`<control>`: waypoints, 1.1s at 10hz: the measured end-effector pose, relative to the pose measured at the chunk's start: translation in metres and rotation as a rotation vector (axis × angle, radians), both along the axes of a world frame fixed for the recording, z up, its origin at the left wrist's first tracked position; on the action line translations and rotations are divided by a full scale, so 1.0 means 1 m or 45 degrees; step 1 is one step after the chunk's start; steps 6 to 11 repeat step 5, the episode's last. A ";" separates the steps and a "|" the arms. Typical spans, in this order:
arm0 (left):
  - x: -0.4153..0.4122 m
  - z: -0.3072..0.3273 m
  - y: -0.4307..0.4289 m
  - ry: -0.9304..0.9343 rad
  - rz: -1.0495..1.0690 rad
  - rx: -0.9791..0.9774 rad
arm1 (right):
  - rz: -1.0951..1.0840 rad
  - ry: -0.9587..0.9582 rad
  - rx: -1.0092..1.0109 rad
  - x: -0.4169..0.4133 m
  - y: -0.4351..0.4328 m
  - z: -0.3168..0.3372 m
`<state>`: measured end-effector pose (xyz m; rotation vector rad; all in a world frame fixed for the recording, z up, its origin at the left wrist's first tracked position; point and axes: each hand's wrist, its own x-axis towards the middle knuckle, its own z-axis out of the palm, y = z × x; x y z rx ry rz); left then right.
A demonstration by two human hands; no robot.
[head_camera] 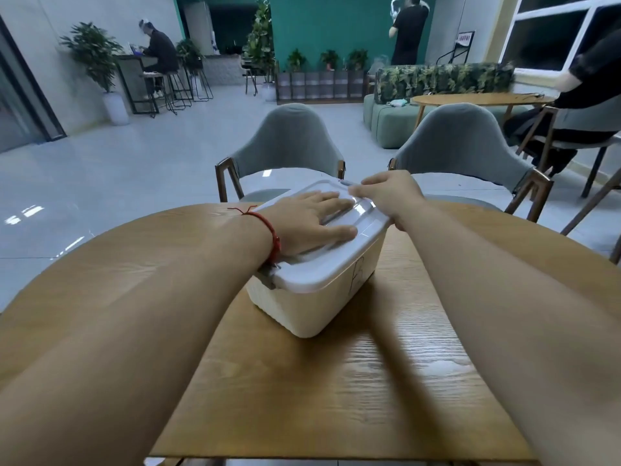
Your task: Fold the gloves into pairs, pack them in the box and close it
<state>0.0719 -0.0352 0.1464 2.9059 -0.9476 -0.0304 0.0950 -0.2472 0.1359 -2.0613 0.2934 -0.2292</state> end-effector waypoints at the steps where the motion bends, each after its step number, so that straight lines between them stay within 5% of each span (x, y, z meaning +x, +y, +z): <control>1: 0.007 -0.004 -0.004 0.144 0.087 -0.020 | -0.159 -0.134 0.543 0.000 0.003 -0.018; 2: 0.008 -0.006 -0.009 0.100 0.236 -0.088 | -0.135 -0.148 0.841 -0.022 0.023 -0.031; 5: 0.012 -0.014 -0.023 0.083 0.799 -0.119 | 0.303 0.169 1.086 -0.080 0.072 -0.046; 11: 0.012 -0.014 -0.023 0.083 0.799 -0.119 | 0.303 0.169 1.086 -0.080 0.072 -0.046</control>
